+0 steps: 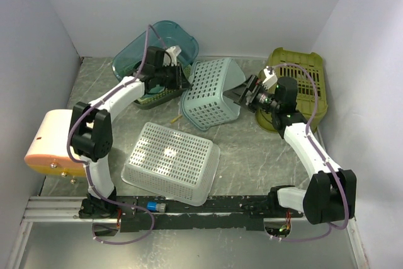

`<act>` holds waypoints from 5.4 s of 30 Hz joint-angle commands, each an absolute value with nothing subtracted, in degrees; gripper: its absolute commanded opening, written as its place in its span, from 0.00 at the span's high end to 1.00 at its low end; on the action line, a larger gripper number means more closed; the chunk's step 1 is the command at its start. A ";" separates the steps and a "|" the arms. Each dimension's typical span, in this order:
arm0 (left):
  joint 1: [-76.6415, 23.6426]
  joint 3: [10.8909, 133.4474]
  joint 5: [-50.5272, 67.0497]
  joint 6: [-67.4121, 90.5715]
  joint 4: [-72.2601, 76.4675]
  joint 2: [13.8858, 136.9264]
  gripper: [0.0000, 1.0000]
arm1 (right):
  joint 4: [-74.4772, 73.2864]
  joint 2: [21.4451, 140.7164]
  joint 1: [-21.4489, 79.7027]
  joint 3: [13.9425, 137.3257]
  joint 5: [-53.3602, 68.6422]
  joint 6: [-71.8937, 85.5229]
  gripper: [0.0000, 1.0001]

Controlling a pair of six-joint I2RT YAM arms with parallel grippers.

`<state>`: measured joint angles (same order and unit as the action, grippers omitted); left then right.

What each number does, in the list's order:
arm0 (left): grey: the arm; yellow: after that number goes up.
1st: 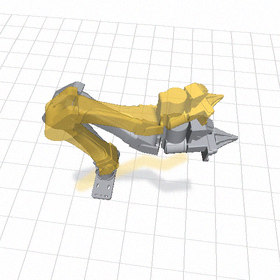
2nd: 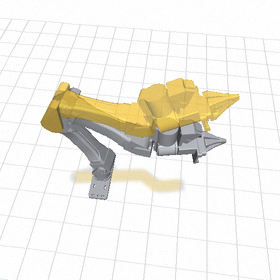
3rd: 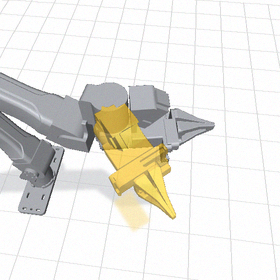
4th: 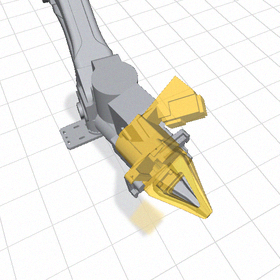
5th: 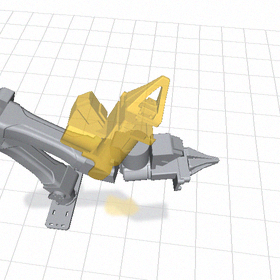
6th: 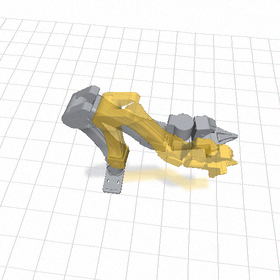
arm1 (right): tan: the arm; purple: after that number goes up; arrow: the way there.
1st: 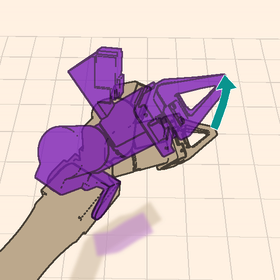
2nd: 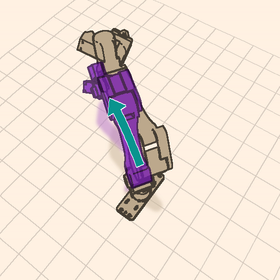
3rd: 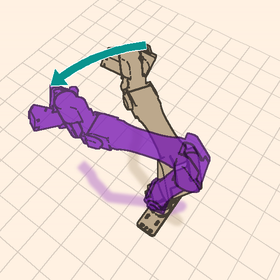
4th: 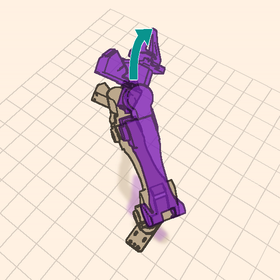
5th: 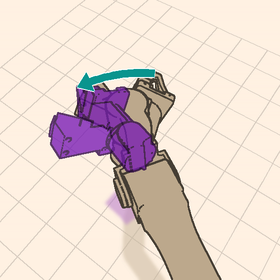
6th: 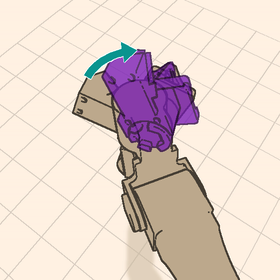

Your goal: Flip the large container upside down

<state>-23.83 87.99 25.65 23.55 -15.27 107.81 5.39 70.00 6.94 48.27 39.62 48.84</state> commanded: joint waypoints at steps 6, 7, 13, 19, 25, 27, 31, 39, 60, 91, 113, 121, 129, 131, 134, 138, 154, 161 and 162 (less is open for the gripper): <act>-26.35 87.72 24.97 29.00 -11.57 112.49 0.93 | -5.46 68.14 6.96 53.63 33.74 40.53 0.00; -26.71 87.98 24.31 29.34 -11.31 112.70 0.93 | -6.77 67.89 6.95 54.41 32.61 39.57 0.00; -29.36 91.30 22.71 31.92 -10.15 115.29 0.93 | -17.03 66.09 6.92 61.63 24.00 32.60 0.00; -31.37 97.81 22.13 31.45 -12.58 119.05 0.58 | -27.18 63.75 6.92 66.78 18.58 24.79 0.00; -31.47 102.82 21.97 29.61 -15.63 121.50 0.31 | -31.38 60.67 6.94 67.37 16.81 22.06 0.00; -31.46 104.50 21.67 28.91 -16.96 122.16 0.25 | -32.30 60.11 6.94 67.34 17.39 21.58 0.00; -31.49 106.91 20.16 27.11 -19.40 122.48 0.16 | -33.36 60.16 6.92 67.01 18.13 20.75 0.00; -32.64 105.83 14.78 23.52 -22.67 113.43 0.14 | -22.21 59.35 13.75 54.71 22.21 29.26 0.00; -20.66 88.62 5.22 14.77 -31.29 86.14 0.00 | 9.04 94.56 25.38 60.73 -0.11 42.97 0.00; -27.86 105.54 -2.24 -5.49 -31.59 114.69 0.04 | -17.69 65.64 19.76 59.01 -1.54 29.80 0.00; -26.14 110.32 -9.29 -9.16 -26.84 123.45 0.25 | -20.68 66.24 19.16 61.28 -4.40 27.99 0.00; -25.89 110.94 -10.73 -10.53 -25.93 124.34 0.32 | -21.56 65.54 19.17 61.52 -5.44 27.81 0.00; -25.88 108.44 -10.76 -10.76 -24.20 122.79 0.51 | -21.56 65.05 19.13 60.47 -5.54 28.49 0.00; -25.92 109.62 -10.89 -10.81 -25.25 123.27 0.59 | -21.43 65.13 19.09 60.51 -5.08 28.39 0.00; -25.93 109.99 -10.67 -10.65 -25.92 122.85 0.79 | -21.60 65.42 19.08 60.87 -4.99 28.30 0.00; -25.93 111.36 -10.00 -11.37 -27.66 121.29 0.93 | -21.52 65.45 19.09 60.85 -4.94 28.56 0.00; -26.10 130.19 -1.98 0.89 -45.48 109.35 0.93 | -22.08 65.73 19.11 63.92 -4.26 25.22 0.00; -27.32 110.34 16.02 12.01 -32.92 92.75 0.93 | -30.05 67.15 19.01 72.99 -11.77 23.40 0.00; -27.81 108.65 18.64 13.91 -31.77 91.11 0.93 | -30.57 66.34 18.91 73.42 -12.86 23.70 0.00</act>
<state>-26.44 114.76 4.99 5.76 -39.70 96.88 -25.85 67.20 19.31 69.65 -6.96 24.71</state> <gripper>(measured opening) 0.215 0.999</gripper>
